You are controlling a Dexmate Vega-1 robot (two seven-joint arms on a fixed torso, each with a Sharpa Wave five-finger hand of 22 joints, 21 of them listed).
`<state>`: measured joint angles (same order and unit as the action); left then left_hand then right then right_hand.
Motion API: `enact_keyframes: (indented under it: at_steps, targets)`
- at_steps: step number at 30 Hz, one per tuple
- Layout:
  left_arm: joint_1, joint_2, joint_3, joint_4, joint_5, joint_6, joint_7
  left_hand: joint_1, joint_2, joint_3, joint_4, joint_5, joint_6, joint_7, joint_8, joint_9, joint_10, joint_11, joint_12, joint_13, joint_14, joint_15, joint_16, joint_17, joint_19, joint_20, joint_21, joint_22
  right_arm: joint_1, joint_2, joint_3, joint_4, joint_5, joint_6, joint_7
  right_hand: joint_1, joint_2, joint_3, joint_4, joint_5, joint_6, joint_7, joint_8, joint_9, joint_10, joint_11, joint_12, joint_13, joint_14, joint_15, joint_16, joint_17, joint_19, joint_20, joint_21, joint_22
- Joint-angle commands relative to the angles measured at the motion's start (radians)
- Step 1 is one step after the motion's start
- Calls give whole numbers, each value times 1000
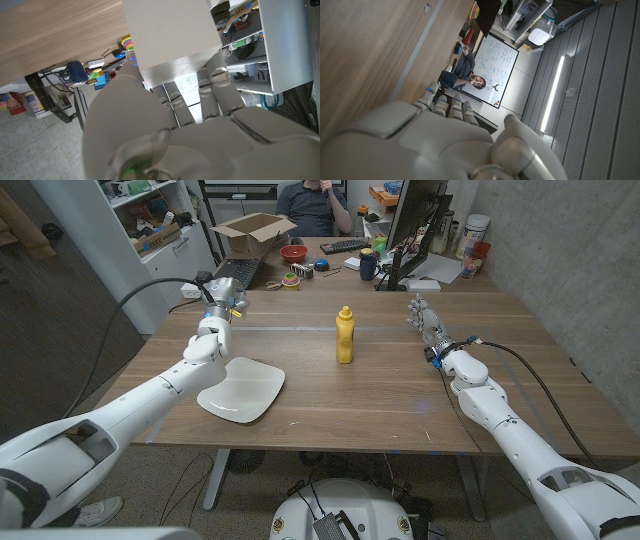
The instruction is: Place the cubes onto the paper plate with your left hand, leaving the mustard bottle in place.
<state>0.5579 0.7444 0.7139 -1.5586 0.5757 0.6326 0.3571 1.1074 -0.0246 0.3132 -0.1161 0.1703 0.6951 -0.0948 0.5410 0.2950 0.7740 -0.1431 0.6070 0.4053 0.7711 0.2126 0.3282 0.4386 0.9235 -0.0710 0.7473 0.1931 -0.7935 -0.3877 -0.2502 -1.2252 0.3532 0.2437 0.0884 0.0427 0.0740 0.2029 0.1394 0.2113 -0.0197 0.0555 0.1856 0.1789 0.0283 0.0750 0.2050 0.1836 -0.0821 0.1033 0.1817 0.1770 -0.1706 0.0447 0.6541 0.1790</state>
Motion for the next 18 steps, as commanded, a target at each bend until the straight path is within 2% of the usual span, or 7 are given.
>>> enact_keyframes:
  at_steps: [1, 4, 18]
  targets:
    - [46, 26, -20, -106, 6, 2, -43, 157, 141, 37, -28, 7, 0, -5, 8, 4, 8, -3, 5, 3, 330, -440, -7, 3, 31, -128, 7, 2, -27, -13, 7, -32, 3, 5, -13, -2, 9, -3, 3, 4, 4, -1, 5, 4, -1, 5, 5, 2, 1, 2, 5, 3, -24, 0, -2, 4]
    - [65, 30, -45, -128, -26, -17, -53, 158, 141, 37, -28, 7, -1, -6, 8, 4, 8, -5, 6, 2, 331, -440, -9, 4, 31, -128, 9, 2, -40, -21, 9, -50, 4, 4, -18, -2, 10, -3, 3, 5, 4, 0, 5, 4, 0, 6, 5, 2, 1, 2, 4, 3, -24, 1, -3, 4]
    - [117, 64, -56, -212, 1, -24, -87, 160, 141, 37, -27, 7, 1, -8, 9, 5, 6, -1, 9, 0, 331, -440, -16, 8, 28, -128, 15, 1, -97, -48, 17, -130, 9, -3, -56, -2, 10, -5, 3, 5, 4, 1, 5, 4, 0, 5, 5, 2, 2, 1, 5, 3, -21, 0, -6, 4]
